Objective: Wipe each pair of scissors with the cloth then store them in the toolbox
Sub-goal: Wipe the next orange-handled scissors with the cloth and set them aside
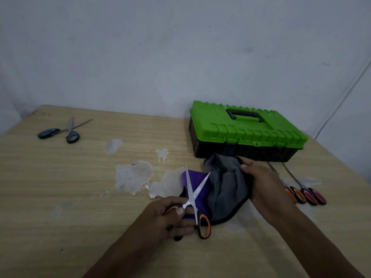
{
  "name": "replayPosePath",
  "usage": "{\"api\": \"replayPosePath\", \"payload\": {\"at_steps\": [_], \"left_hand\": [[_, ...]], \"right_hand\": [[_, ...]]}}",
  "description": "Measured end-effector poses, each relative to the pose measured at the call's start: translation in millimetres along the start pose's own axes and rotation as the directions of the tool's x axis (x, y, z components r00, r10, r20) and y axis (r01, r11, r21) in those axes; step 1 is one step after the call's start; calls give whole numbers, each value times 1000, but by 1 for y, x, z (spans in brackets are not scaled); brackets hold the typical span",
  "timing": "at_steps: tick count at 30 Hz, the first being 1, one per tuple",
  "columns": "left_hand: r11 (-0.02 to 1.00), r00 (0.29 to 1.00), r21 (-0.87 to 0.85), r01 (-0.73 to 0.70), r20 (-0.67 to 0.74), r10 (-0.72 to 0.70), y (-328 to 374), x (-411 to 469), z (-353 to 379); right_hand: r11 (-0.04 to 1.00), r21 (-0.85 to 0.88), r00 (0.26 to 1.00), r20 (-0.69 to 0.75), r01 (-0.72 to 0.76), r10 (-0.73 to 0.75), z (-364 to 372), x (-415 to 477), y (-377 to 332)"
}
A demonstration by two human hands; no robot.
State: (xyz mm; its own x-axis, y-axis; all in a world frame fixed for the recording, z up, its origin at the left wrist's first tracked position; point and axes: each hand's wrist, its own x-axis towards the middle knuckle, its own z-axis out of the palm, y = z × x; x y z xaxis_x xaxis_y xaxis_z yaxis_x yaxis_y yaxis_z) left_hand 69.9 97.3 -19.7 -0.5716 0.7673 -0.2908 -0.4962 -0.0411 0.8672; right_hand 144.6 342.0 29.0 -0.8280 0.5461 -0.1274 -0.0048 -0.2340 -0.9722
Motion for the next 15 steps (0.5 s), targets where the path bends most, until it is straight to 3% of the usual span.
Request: {"api": "replayPosePath", "payload": {"at_steps": [5, 8, 10, 13, 15], "left_hand": [[1000, 1000, -12, 13, 1, -13, 1, 1, 0], [999, 1000, -48, 25, -11, -25, 2, 1, 1], [998, 999, -60, 31, -24, -32, 3, 1, 3], [996, 997, -80, 38, -70, -43, 2, 2, 5], [996, 994, -83, 45, -93, -52, 2, 3, 6]], "right_hand": [[952, -244, 983, 44, 185, -180, 25, -29, -10], [791, -500, 935, 163, 352, -314, 38, -43, -5], [547, -686, 876, 354, 481, -327, 42, -49, 12], [14, -792, 775, 594, 611, -216, 44, -51, 49], [-171, -769, 745, 639, 616, -192, 48, -49, 60]]}}
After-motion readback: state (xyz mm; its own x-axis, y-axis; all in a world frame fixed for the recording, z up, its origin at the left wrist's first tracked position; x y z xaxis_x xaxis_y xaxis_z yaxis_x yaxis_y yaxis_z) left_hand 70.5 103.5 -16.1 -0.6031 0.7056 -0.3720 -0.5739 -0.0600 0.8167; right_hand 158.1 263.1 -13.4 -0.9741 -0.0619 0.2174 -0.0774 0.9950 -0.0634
